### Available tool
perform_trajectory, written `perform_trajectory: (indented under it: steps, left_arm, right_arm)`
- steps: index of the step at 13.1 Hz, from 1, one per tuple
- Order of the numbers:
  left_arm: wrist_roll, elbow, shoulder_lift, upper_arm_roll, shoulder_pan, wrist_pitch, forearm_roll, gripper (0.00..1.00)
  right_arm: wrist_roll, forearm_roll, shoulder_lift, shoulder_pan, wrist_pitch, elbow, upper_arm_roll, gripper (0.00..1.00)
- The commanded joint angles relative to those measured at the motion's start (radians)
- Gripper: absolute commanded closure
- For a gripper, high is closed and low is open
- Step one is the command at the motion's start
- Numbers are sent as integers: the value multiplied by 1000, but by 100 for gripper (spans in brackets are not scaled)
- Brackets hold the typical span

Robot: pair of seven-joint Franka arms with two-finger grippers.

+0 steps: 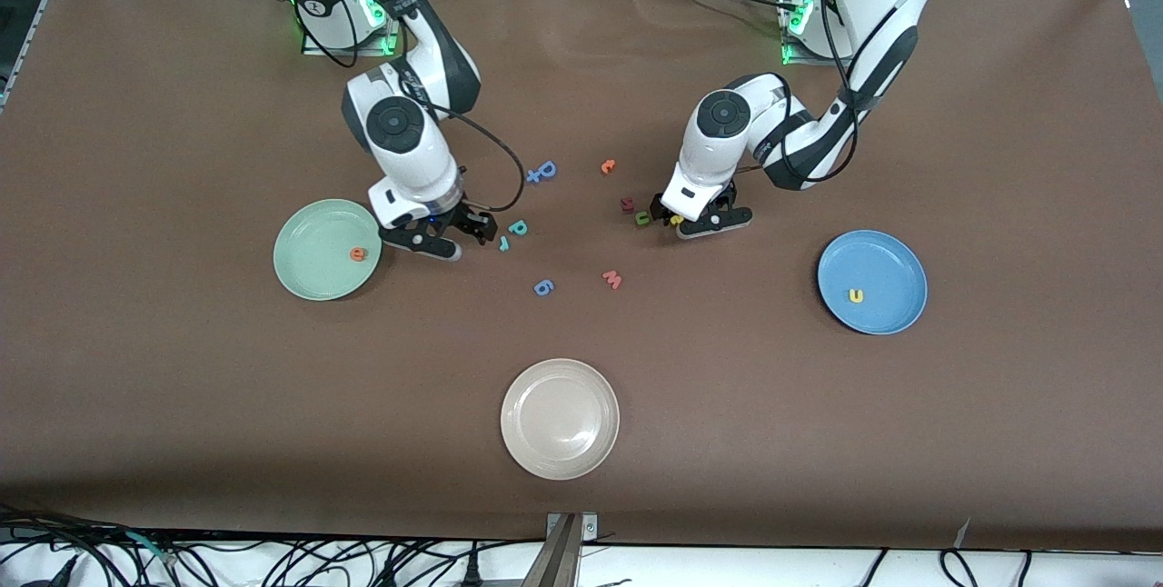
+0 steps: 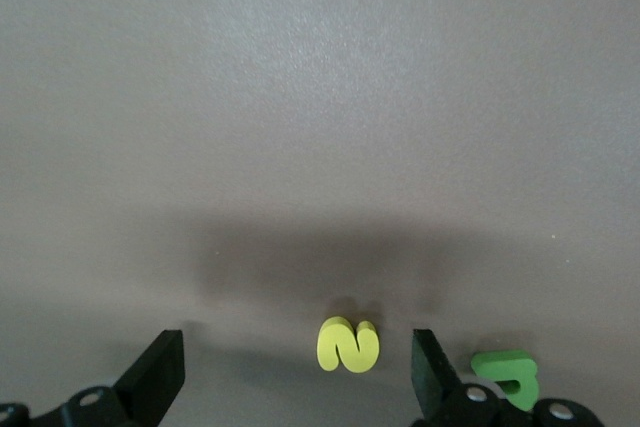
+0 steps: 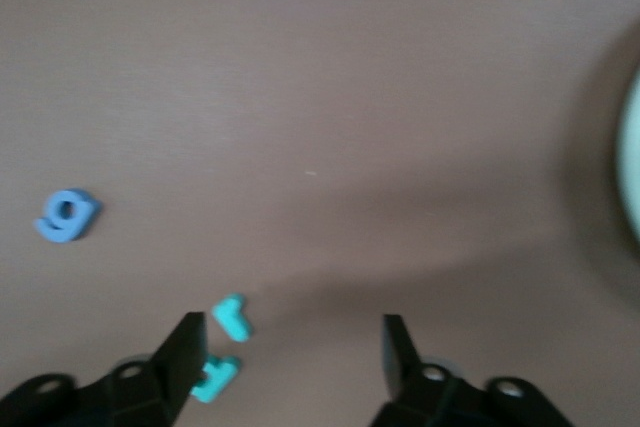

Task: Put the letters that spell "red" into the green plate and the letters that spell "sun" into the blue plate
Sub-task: 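Move the left gripper and the right gripper back over the letters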

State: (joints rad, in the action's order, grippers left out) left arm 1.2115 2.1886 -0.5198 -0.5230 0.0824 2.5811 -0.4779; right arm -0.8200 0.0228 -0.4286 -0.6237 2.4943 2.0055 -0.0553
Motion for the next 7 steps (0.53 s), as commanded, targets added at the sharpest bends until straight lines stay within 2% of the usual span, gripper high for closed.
perform_trajectory:
  steps: [1, 2, 3, 4, 5, 6, 7]
  left_arm:
    - [33, -21, -23, 0, 10, 4, -39, 5]
    - [36, -21, -23, 0, 10, 4, -39, 24]
    - [43, -21, -23, 0, 14, 4, -39, 48]
    - [48, -21, -25, 0, 14, 4, -39, 67]
    - [49, -21, -23, 0, 14, 4, -39, 78]
    - [49, -23, -23, 0, 16, 4, -39, 82]
    - [49, -23, -23, 0, 14, 4, -39, 91]
  right_arm:
    - [-11, -3, -105, -30, 79, -56, -1, 24]
    - [-11, -3, -137, -39, 127, -56, -1, 26]
    - [-13, 0, -154, -59, 168, -56, -3, 27]
    - [-10, 2, -160, -66, 185, -56, -3, 33]
    - [-8, -4, -160, -67, 186, -56, -5, 39]
    - [-10, -6, -160, -67, 184, -54, -3, 40]
    - [-10, -6, -164, -70, 183, -53, -3, 40]
